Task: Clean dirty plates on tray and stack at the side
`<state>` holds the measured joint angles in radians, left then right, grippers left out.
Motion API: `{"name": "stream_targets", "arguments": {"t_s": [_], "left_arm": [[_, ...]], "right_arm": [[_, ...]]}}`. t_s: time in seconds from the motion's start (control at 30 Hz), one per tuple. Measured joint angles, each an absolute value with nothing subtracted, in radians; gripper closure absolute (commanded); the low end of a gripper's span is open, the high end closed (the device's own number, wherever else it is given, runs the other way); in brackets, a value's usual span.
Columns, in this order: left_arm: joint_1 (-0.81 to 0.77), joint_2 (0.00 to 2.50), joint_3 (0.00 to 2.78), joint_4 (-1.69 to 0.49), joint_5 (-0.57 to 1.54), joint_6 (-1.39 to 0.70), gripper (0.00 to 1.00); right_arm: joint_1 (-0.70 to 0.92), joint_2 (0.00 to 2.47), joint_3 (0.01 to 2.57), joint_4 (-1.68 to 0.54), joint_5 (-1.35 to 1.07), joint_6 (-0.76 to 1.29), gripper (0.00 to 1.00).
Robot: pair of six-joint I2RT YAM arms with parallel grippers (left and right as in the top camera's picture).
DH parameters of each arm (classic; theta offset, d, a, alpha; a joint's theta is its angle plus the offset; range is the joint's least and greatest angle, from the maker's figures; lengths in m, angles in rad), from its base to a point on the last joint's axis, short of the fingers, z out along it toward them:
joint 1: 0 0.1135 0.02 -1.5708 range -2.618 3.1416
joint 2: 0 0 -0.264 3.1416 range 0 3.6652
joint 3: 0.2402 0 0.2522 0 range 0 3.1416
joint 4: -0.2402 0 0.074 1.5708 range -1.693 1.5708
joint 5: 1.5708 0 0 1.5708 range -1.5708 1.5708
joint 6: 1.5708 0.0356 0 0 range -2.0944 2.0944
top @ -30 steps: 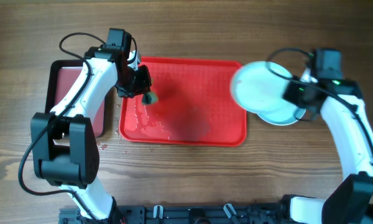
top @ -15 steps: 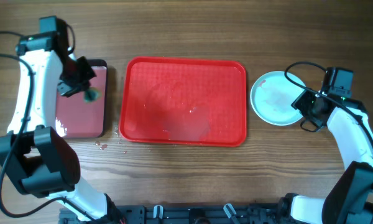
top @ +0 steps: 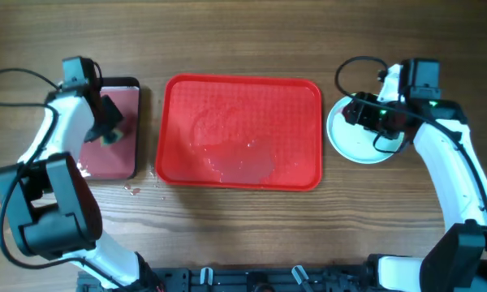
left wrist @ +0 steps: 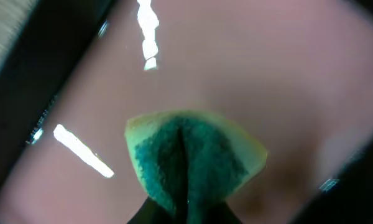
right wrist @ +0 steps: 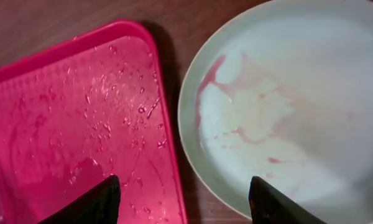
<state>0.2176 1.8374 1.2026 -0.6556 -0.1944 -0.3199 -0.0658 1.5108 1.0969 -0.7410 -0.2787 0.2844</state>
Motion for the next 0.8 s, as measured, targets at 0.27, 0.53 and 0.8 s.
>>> {"name": "stream_targets", "arguments": {"t_s": [0.27,0.53,0.8], "left_arm": [[0.218,1.823,1.282,-0.87,-0.214,-0.321,0.0],[0.211,1.592,1.722,-1.164,-0.099,-0.32,0.0],[0.211,1.605,1.721,-1.167,-0.08,-0.32,0.0]], "right_arm": [[-0.033,1.398,1.177,-0.799,-0.242,0.282,0.3],[-0.033,1.028,1.297,-0.914,-0.263,0.256,0.0],[-0.033,0.726,1.308,-1.071,-0.237,0.539,0.0]]}}
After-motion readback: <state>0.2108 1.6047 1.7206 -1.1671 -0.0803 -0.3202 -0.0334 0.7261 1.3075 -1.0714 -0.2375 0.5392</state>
